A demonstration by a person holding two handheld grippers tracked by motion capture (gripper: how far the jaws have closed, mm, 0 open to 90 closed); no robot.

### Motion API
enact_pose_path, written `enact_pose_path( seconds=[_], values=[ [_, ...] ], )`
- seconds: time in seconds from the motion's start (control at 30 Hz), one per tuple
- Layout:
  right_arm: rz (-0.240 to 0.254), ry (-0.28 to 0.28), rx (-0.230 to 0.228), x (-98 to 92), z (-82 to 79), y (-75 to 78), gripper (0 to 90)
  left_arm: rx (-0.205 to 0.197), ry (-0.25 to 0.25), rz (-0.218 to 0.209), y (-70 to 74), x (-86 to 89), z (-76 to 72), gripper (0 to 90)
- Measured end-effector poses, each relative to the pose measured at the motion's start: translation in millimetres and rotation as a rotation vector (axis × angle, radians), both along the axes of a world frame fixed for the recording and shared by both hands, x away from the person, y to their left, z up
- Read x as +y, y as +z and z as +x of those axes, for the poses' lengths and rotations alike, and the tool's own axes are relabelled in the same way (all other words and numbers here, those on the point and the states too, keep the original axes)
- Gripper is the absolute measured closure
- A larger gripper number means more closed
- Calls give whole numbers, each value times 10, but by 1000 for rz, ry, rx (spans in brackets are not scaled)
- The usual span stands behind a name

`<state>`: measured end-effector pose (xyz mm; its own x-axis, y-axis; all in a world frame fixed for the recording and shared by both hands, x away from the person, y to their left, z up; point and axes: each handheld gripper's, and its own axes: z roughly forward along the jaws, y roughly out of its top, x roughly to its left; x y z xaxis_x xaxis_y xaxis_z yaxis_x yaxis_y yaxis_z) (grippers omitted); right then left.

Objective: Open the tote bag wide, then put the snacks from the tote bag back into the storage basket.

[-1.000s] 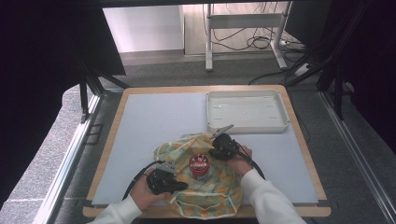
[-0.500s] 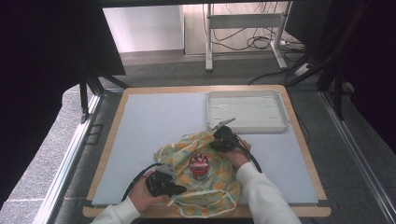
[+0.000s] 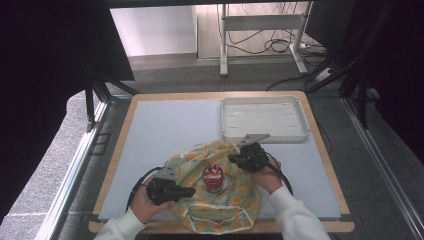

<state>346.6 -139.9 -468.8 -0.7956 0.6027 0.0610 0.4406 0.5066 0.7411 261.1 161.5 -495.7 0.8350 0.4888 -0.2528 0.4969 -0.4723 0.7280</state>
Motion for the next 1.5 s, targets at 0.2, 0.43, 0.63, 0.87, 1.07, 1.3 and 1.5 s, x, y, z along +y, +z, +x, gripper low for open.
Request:
enact_pose_path(
  seconds=[0.2,0.43,0.63,0.87,1.07,1.3,1.5],
  values=[
    [36,1,-21,-158,-136,45,890,-45,87,-21,54,138,40,883],
    [56,3,-29,-250,-212,89,888,-78,155,-34,58,281,82,860],
    [65,16,-31,-295,-254,107,839,-112,244,-46,42,375,104,718],
    [71,36,-44,-286,-258,119,597,-156,334,-26,50,458,122,396],
    [89,30,-60,-292,-267,156,415,-159,390,-15,67,540,145,281],
    [74,23,-82,-274,-309,225,307,-150,415,10,33,565,192,255],
    [56,59,-77,-150,-355,248,281,-149,409,14,26,559,192,251]
  ],
)
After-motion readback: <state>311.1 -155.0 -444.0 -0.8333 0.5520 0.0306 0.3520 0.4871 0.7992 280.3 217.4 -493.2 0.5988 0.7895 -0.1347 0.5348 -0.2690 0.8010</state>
